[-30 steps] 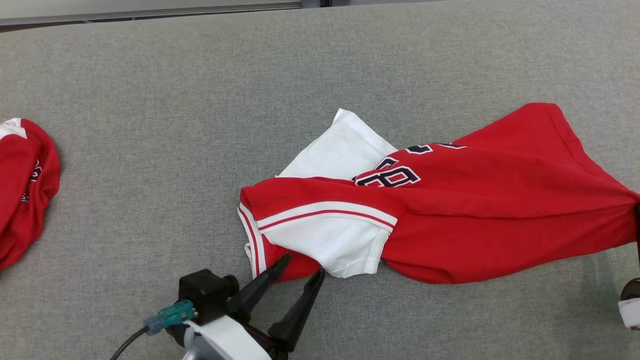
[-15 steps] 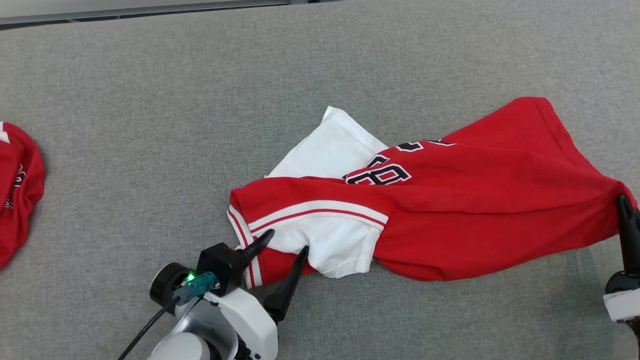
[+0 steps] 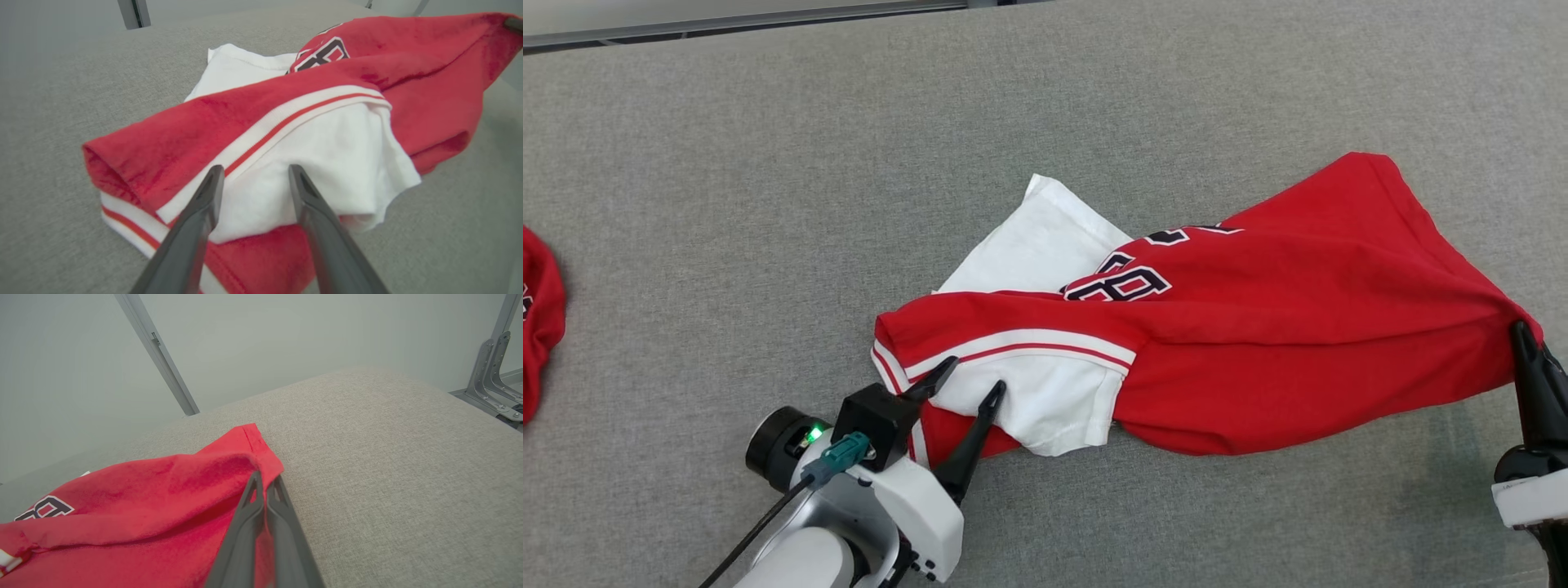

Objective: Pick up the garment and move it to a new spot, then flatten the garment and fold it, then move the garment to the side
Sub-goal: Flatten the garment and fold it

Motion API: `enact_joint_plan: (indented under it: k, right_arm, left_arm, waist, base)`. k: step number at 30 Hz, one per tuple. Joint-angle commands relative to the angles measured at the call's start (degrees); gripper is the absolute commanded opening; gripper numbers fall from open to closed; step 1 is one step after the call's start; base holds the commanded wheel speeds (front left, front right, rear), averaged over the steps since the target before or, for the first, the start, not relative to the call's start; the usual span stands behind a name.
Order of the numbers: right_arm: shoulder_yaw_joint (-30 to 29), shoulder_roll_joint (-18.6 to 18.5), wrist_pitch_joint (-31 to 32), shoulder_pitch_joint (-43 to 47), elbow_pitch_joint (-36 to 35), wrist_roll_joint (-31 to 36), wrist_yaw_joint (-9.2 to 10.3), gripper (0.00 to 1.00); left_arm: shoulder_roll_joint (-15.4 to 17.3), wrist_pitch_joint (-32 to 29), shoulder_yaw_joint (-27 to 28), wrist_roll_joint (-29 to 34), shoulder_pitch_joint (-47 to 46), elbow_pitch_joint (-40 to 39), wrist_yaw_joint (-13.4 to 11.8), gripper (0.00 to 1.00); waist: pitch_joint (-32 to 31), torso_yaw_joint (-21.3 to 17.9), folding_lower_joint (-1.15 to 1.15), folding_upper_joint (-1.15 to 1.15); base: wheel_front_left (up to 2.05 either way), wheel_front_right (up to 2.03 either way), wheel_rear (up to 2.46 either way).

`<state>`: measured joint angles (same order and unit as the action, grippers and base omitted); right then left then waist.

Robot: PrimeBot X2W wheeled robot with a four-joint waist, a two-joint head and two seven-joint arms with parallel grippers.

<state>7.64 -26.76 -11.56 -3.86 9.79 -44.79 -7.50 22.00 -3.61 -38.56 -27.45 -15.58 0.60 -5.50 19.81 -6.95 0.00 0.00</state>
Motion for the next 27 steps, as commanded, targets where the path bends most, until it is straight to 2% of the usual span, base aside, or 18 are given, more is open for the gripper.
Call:
enact_joint_plan:
  k: [1, 3, 4, 5, 8, 10, 14, 20, 24, 27]
  right_arm:
    - [0.13, -0.25, 0.06, -0.93, -0.3, -0.42, 0.03, 0.0]
    - [0.29, -0.52, -0.03, -1.11, -0.42, -0.59, 0.03, 0.0]
    - [0.32, -0.62, -0.11, -1.2, -0.49, -0.64, 0.03, 0.0]
    - [0.35, -0.72, -0.2, -1.28, -0.49, -0.6, 0.03, 0.0]
    - [0.51, -0.85, -0.42, -1.54, -0.52, -0.55, 0.03, 0.0]
    - [0.65, -0.87, -0.47, -1.59, -0.5, -0.6, 0.03, 0.0]
    - [1.17, -1.05, -0.64, -1.79, -0.12, -0.7, 0.03, 0.0]
    - [1.55, -1.15, -0.74, -1.9, 0.34, -0.79, 0.03, 0.0]
    - [1.84, -1.2, -0.76, -1.6, 0.5, -0.86, 0.03, 0.0]
    - [1.89, -1.19, -0.85, -1.06, 0.54, -1.05, 0.03, 0.0]
  left_arm:
    - [-0.44, -0.26, -0.29, -0.11, -1.61, 1.58, 0.84, 0.72]
    - [-0.92, -0.48, -0.78, 0.24, -2.95, 3.55, 1.45, 0.59]
    - [-1.24, -0.44, -1.02, 0.34, -3.56, 4.52, 1.89, 0.47]
    - [-1.56, -0.4, -1.37, 0.43, -4.19, 5.6, 2.13, 0.38]
    - [-2.17, 0.11, -2.03, 1.08, -5.92, 8.99, 2.88, 0.22]
    - [-2.84, 0.68, -2.34, 1.21, -6.79, 11.02, 3.36, 0.0]
    - [-3.81, 4.13, -2.41, 1.75, -8.66, 14.11, 4.38, 0.0]
    - [-4.77, 10.46, -1.61, 2.42, -10.29, 13.64, 5.17, 0.0]
    - [-4.67, 12.28, -0.46, 1.62, -9.62, 11.15, 3.98, 0.0]
    - [-3.31, 12.11, 0.2, 1.24, -7.68, 6.78, 2.9, 0.0]
  waist:
    - [0.07, -0.36, 0.0, 0.0]
    - [0.29, -0.62, 0.0, 0.0]
    - [0.48, -0.75, 0.0, 0.0]
    - [0.64, -0.86, 0.0, 0.0]
    - [0.98, -1.11, 0.0, 0.0]
    - [1.12, -1.15, 0.0, 0.0]
    - [1.09, -1.04, 0.0, 0.0]
    - [0.37, -0.86, 0.0, 0.0]
    - [-0.3, -0.91, 0.0, 0.0]
    - [-0.61, -0.86, 0.0, 0.0]
  base:
    - [0.0, 0.0, 0.0]
    - [0.0, 0.0, 0.0]
    - [0.0, 0.0, 0.0]
    - [0.0, 0.0, 0.0]
    - [0.0, 0.0, 0.0]
    - [0.0, 0.0, 0.0]
    - [0.0, 0.0, 0.0]
    - [0.0, 0.0, 0.0]
    - [0.0, 0.0, 0.0]
    - [0.0, 0.0, 0.0]
